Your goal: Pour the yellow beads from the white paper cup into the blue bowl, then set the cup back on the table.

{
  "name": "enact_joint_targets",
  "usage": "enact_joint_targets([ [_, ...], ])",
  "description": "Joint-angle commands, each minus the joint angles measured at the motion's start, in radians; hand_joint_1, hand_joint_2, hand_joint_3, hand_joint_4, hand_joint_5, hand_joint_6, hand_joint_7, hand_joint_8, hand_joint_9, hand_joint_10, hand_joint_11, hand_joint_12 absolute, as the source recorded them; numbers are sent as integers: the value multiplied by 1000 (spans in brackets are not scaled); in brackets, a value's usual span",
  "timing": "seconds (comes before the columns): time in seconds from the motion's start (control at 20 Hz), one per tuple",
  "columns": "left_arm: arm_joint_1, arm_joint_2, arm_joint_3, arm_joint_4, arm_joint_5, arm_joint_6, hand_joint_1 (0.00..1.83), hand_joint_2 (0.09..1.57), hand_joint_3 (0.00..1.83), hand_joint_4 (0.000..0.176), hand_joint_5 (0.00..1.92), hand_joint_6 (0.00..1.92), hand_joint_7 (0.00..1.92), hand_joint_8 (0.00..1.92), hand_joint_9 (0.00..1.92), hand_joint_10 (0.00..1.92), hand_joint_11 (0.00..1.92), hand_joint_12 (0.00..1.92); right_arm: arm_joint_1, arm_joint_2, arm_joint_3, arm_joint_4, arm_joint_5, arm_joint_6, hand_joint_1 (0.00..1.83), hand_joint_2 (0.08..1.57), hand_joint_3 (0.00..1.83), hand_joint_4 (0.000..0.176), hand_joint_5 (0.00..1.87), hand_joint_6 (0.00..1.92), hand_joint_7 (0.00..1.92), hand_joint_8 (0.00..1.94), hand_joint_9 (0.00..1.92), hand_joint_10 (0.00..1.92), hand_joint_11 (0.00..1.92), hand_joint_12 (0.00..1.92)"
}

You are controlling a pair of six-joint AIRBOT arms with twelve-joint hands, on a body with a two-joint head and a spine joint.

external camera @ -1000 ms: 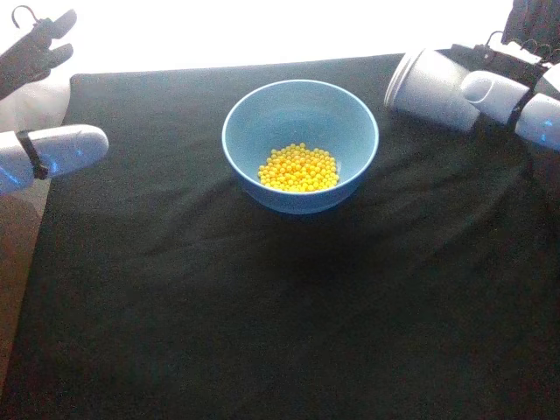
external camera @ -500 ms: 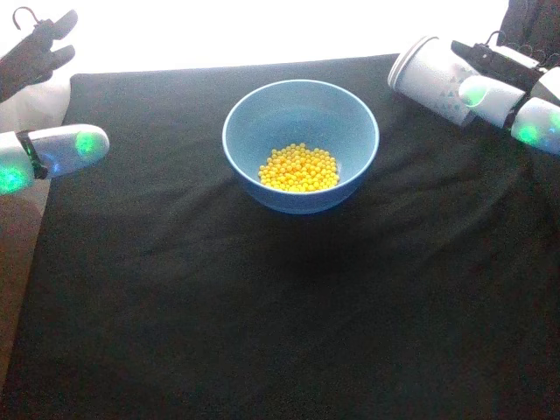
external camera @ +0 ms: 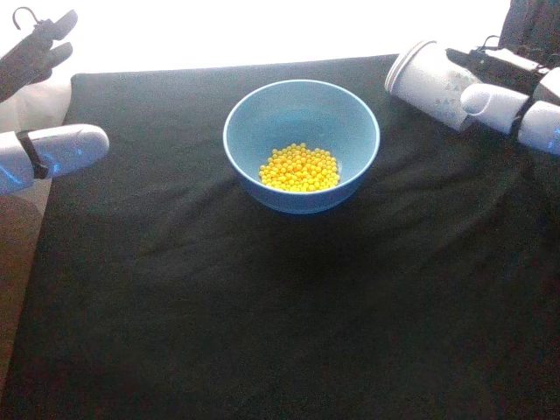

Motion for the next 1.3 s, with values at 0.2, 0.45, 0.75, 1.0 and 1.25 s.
enact_joint_targets([
  [0.2,-7,4,5,-15,-122,-9,466,853,0,176,33,5,212,1,101,4,0,403,84,85,-37,-48,70,-37,0,1070,0,176,253,11,247,0,92,0,9,45],
  [0.45,-11,10,6,-12,-125,-9,443,855,0,176,30,0,223,1,132,5,0,498,173,121,-45,-143,27,-37,20,1057,0,176,278,10,196,0,88,4,23,61],
  [0.75,-11,62,-27,-15,-208,-8,326,862,1,176,0,0,180,1,142,1,0,440,213,237,-138,-198,58,-37,253,886,0,155,2,0,129,0,5,0,0,0],
  [1.0,-17,104,-60,-4,-292,-4,346,963,15,176,0,0,86,7,86,8,0,297,213,388,-310,-171,162,-168,490,756,0,115,0,0,140,1,59,17,11,5],
  [1.25,-12,144,-86,6,-379,-1,382,967,11,159,3,0,78,7,48,10,0,252,195,446,-374,-160,297,-176,495,720,0,175,0,0,151,5,86,14,45,23],
])
